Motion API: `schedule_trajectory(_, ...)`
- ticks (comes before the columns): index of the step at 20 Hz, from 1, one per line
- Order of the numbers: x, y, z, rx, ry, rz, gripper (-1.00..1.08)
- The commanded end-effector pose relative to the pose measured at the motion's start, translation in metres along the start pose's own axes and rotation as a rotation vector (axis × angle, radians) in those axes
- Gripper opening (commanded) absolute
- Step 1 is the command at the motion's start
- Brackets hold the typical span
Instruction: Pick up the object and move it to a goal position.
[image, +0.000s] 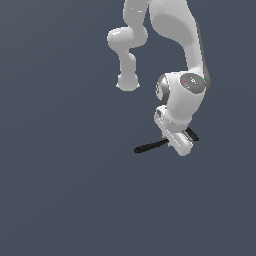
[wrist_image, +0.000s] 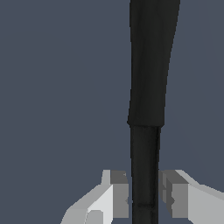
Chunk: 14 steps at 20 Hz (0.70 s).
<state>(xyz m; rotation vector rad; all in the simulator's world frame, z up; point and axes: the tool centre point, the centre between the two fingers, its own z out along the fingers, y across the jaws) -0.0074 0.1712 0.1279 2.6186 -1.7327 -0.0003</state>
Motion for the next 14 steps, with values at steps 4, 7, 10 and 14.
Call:
schedule_trajectory(4,-0.032,-0.022,-0.029,0.001,0.001,0.001,-1.00)
schedule_trajectory(7,-0.042,-0.030,-0.037,0.001,0.000,0.001,-1.00)
schedule_trajectory(10,-0.048,-0.035,-0.042,0.001,0.000,0.000,-1.00)
schedule_trajectory(14,-0.051,-0.037,-0.044,0.001,0.000,0.000,-1.00)
